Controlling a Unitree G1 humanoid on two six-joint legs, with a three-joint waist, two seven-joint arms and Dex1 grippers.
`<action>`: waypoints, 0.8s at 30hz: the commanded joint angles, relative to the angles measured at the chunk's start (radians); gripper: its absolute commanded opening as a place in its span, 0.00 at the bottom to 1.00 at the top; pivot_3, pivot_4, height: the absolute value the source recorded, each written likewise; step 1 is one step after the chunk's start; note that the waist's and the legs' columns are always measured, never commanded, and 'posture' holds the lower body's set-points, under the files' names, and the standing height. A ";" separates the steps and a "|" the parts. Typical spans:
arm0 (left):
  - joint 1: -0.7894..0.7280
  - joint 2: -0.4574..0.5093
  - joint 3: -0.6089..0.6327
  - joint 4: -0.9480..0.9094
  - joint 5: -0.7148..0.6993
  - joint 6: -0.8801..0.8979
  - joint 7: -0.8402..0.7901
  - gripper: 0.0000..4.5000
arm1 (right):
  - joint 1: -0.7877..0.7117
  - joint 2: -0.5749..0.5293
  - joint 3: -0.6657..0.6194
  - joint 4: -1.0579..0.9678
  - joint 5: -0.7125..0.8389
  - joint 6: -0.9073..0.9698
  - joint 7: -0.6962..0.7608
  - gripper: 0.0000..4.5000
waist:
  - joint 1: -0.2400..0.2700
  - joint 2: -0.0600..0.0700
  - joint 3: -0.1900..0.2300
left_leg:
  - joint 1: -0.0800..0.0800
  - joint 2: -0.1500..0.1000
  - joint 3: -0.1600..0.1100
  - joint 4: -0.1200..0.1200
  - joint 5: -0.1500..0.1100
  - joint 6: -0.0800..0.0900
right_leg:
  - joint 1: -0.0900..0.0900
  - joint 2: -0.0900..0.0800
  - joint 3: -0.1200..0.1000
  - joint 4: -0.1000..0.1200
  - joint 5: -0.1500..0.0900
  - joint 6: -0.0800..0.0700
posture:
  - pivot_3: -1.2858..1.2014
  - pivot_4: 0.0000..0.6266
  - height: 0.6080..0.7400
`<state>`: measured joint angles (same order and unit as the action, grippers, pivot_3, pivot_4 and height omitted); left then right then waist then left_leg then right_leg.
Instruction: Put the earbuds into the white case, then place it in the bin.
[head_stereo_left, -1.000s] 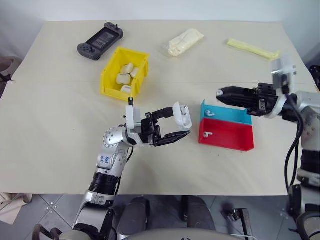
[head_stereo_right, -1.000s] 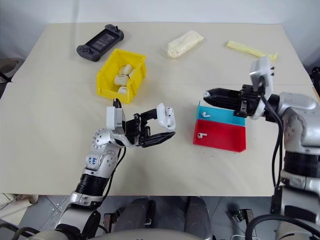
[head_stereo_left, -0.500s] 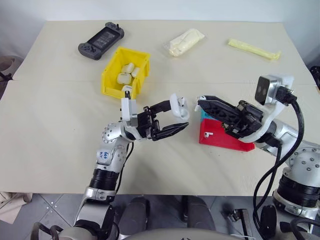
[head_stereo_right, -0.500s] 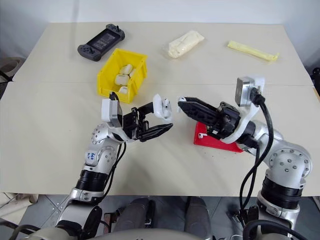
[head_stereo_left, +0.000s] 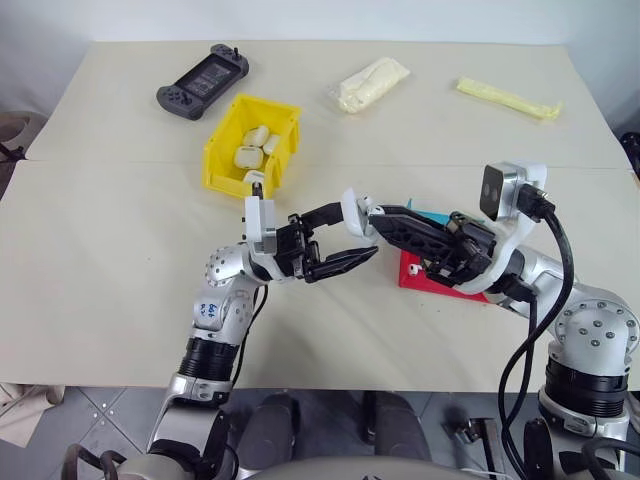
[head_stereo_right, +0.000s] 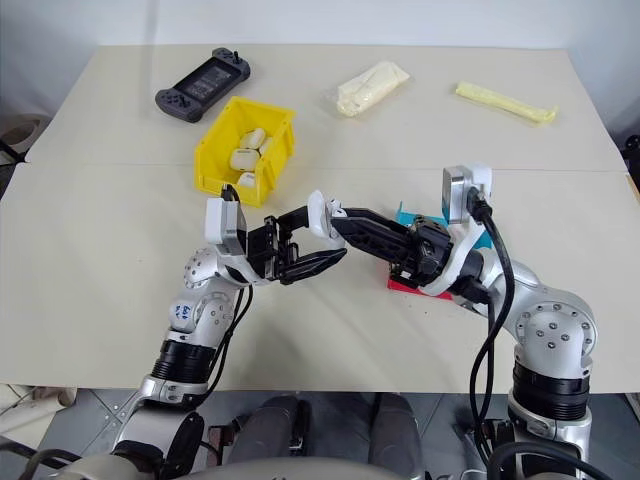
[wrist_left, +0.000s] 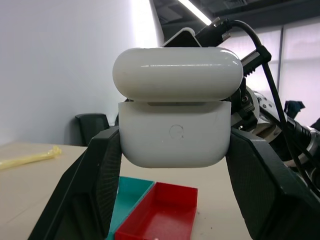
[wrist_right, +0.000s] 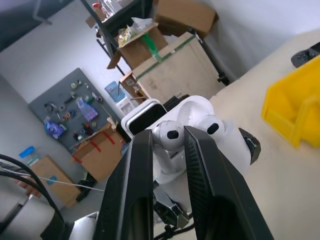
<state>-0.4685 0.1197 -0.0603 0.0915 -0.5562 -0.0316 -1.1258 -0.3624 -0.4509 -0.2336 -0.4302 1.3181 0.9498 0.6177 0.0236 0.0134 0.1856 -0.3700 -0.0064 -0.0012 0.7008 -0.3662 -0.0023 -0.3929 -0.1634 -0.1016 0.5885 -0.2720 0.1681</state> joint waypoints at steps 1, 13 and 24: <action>-0.011 -0.006 -0.004 -0.027 -0.007 -0.005 0.002 0.62 | 0.012 -0.014 0.025 -0.025 -0.029 -0.031 0.011 0.11 | 0.000 0.000 0.000 | 0.000 0.000 0.000 0.000 0.000 0.000 | 0.000 0.000 0.000 0.000 0.000 0.000 | 0.52 0.24 1.00; -0.016 -0.020 -0.005 -0.024 -0.008 -0.009 0.001 0.62 | 0.018 -0.101 0.121 -0.042 -0.156 -0.064 0.057 0.27 | 0.001 0.000 0.000 | 0.000 0.000 0.000 0.000 0.000 0.000 | 0.000 0.000 0.000 0.000 0.000 0.000 | 0.52 0.24 1.00; -0.004 -0.009 -0.005 0.000 -0.008 0.012 -0.023 0.62 | 0.075 -0.183 0.032 -0.079 -0.174 -0.131 0.112 0.96 | 0.005 0.000 0.000 | 0.000 0.000 0.000 0.000 0.000 0.000 | 0.000 0.000 0.000 -0.001 0.000 0.000 | 0.52 0.24 1.00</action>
<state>-0.4653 0.1169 -0.0567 0.1291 -0.5446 -0.0119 -1.1331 -0.3035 -0.6143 -0.1697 -0.5028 1.1529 0.8259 0.7122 0.0290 0.0130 0.1856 -0.3703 -0.0068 -0.0012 0.7007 -0.3664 -0.0018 -0.3925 -0.1636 -0.1017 0.5875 -0.2720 0.1682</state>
